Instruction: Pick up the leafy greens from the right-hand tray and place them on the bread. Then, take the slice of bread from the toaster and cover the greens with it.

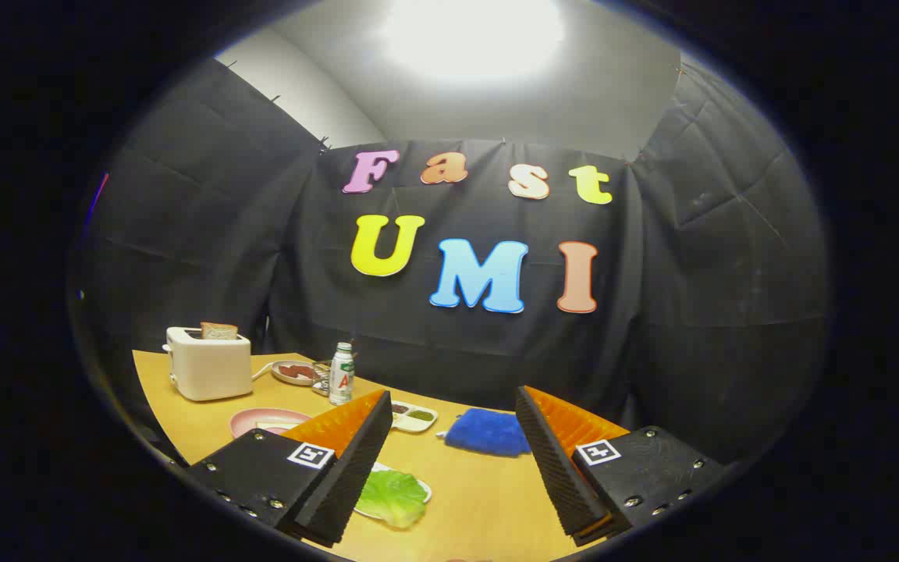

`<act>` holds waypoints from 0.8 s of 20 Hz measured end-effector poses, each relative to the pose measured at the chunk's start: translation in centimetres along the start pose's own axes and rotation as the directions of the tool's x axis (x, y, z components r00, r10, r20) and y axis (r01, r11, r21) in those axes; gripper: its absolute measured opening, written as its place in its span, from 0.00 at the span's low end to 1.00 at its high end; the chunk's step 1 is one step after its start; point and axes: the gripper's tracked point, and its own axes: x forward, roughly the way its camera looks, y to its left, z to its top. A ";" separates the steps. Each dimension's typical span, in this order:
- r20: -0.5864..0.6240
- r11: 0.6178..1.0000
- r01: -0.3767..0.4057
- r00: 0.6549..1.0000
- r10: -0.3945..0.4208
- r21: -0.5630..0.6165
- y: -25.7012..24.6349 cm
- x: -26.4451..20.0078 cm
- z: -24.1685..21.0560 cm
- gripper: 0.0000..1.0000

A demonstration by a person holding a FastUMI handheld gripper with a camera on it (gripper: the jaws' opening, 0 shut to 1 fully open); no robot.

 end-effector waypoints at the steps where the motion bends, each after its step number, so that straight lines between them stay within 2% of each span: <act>1: -0.007 0.999 -0.032 0.999 0.032 0.008 1.5 0.8 -0.2 0.97; 5: -0.054 0.994 -0.106 0.993 0.105 -0.012 5.5 3.9 -1.8 0.97; 10: -0.163 0.987 -0.161 0.974 0.156 -0.020 8.8 7.5 -6.5 0.97; 13: -0.262 0.987 -0.158 0.952 0.159 0.024 9.2 8.9 -10.6 0.97; 16: -0.383 0.989 -0.131 0.912 0.150 0.074 8.8 9.2 -15.3 0.97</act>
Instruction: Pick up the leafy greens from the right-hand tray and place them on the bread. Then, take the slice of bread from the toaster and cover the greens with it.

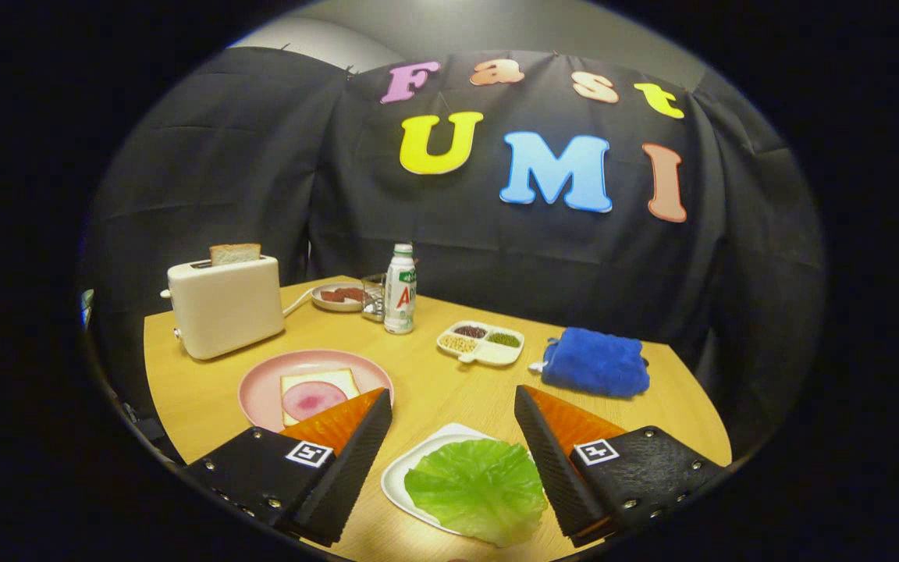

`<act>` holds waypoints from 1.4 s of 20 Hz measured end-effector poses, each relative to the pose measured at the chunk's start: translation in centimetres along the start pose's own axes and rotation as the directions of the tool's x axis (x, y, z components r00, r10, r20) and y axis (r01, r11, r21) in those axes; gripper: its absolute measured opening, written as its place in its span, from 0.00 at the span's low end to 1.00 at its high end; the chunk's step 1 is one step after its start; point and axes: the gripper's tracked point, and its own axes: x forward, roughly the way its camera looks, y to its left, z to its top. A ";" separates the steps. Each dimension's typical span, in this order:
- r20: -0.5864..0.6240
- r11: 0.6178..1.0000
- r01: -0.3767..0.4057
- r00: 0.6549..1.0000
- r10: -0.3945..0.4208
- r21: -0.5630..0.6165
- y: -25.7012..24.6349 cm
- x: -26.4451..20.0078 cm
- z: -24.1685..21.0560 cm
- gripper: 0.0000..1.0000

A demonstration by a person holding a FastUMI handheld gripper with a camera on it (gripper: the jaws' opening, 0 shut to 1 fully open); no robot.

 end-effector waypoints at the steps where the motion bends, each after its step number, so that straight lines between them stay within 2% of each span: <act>1: -0.035 1.000 0.003 0.999 -0.002 0.018 -0.3 0.4 -1.1 0.97; 7: -0.184 0.997 0.037 0.983 -0.025 0.061 -1.9 2.1 -6.8 0.97; 10: -0.250 0.993 0.025 0.968 0.004 0.111 -1.8 2.3 -8.1 0.97; 11: -0.300 0.991 0.012 0.953 0.028 0.131 -1.5 2.5 -9.2 0.97; 13: -0.308 0.991 0.018 0.951 0.025 0.134 -1.9 2.3 -8.9 0.95; 14: -0.307 0.990 0.021 0.951 0.022 0.137 -2.0 2.2 -9.0 0.79; 15: -0.313 0.990 0.019 0.949 0.025 0.137 -1.8 2.4 -9.2 0.68; 17: -0.311 0.986 0.030 0.950 0.023 0.164 -2.0 2.4 -9.1 0.62; 18: -0.309 0.979 0.041 0.951 0.023 0.198 -2.0 2.2 -8.9 0.12; 21: -0.296 0.965 0.080 0.955 -0.003 0.248 -2.3 2.6 -8.8 0.11; 22: -0.293 0.966 0.086 0.956 -0.011 0.244 -2.3 3.1 -8.6 0.00; 28: -0.219 0.976 0.087 0.975 -0.042 0.199 -1.9 2.0 -5.8 0.00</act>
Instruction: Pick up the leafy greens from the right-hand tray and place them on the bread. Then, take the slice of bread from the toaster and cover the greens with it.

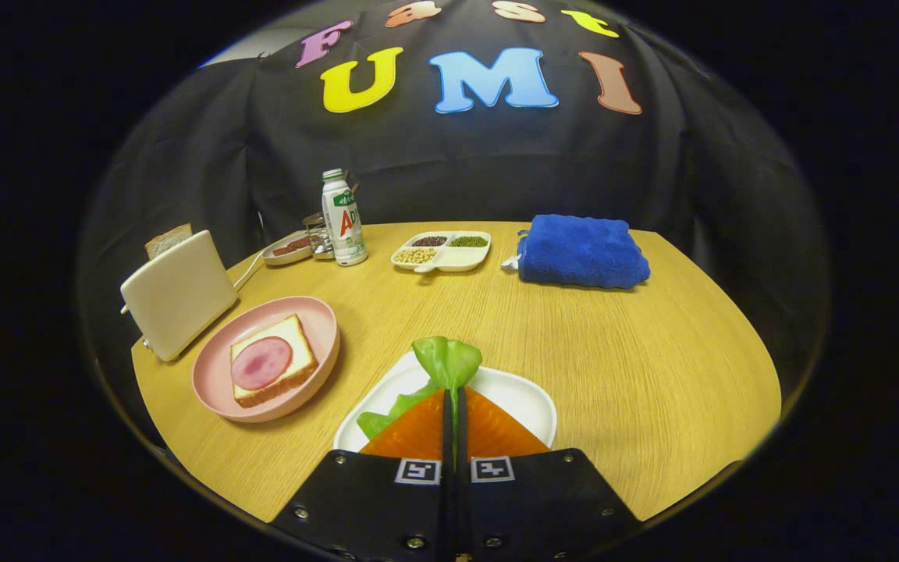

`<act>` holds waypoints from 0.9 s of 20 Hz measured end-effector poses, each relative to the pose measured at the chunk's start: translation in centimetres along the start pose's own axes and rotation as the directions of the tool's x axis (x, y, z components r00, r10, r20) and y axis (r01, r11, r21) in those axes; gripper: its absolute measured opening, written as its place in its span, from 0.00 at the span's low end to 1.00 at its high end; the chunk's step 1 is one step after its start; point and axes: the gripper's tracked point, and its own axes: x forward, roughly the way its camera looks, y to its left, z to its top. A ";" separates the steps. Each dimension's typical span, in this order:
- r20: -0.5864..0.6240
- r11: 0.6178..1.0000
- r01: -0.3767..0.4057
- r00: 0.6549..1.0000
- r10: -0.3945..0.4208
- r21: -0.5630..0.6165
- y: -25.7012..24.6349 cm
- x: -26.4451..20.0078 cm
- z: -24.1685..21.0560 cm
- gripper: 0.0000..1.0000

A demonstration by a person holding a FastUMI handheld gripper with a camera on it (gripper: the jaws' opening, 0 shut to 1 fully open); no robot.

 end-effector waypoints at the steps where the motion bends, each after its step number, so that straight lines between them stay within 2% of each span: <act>1: 0.018 1.000 -0.001 1.000 0.002 -0.006 0.4 -0.2 0.6 0.00; 5: 0.092 0.998 -0.015 0.996 0.020 -0.054 2.7 -1.4 3.4 0.00; 8: 0.144 0.994 -0.052 0.987 0.066 -0.095 5.9 -2.2 5.5 0.00; 13: 0.171 0.975 -0.170 0.966 0.193 -0.140 12.6 -2.2 7.4 0.00; 18: 0.114 0.946 -0.297 0.943 0.312 -0.131 18.7 -0.1 6.5 0.00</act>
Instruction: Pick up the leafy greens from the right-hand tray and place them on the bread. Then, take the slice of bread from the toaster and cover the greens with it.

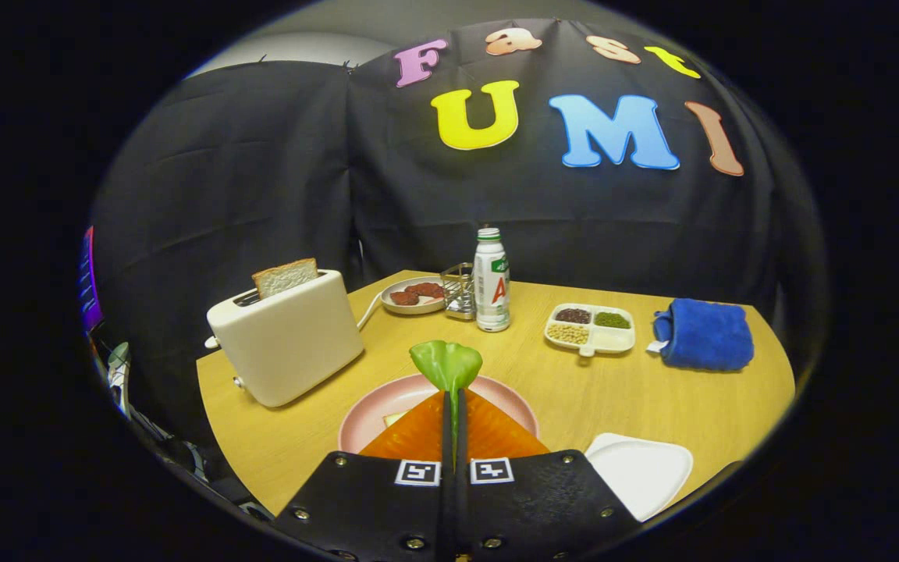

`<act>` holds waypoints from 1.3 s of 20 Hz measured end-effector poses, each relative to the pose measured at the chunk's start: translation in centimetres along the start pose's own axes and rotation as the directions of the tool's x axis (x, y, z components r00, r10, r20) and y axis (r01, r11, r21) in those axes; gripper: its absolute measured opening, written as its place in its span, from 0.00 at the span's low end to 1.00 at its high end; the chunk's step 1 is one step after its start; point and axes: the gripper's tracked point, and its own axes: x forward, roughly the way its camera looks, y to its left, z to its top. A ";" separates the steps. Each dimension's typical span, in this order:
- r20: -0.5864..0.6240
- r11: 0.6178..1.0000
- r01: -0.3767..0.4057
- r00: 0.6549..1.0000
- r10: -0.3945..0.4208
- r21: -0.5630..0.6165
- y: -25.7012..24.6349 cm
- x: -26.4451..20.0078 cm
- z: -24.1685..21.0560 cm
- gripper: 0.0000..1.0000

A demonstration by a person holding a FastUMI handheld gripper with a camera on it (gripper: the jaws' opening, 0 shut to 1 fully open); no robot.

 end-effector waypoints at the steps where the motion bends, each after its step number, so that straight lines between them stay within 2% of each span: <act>1: -0.006 1.000 -0.017 1.000 0.017 0.007 0.8 0.6 -0.2 0.00; 5: -0.013 0.998 -0.049 0.999 0.050 0.029 2.3 2.8 -0.6 0.00; 7: -0.021 0.999 -0.022 1.000 0.023 0.025 1.9 3.5 -1.0 0.00; 9: -0.022 0.999 0.032 0.999 -0.032 -0.012 0.9 3.9 -1.2 0.08; 11: -0.021 0.998 0.051 0.998 -0.052 -0.026 0.6 4.0 -1.4 0.24; 12: -0.015 0.998 0.060 0.998 -0.060 -0.031 0.5 3.9 -1.2 0.51; 13: 0.000 0.996 0.076 0.997 -0.076 -0.040 0.3 3.8 -0.8 0.62; 14: 0.022 0.994 0.091 0.996 -0.090 -0.053 0.3 3.5 -0.2 0.68; 19: 0.138 0.989 0.116 0.985 -0.103 -0.090 3.1 1.8 2.4 0.68; 26: 0.249 0.998 0.044 0.968 -0.034 -0.036 9.9 1.8 5.2 0.68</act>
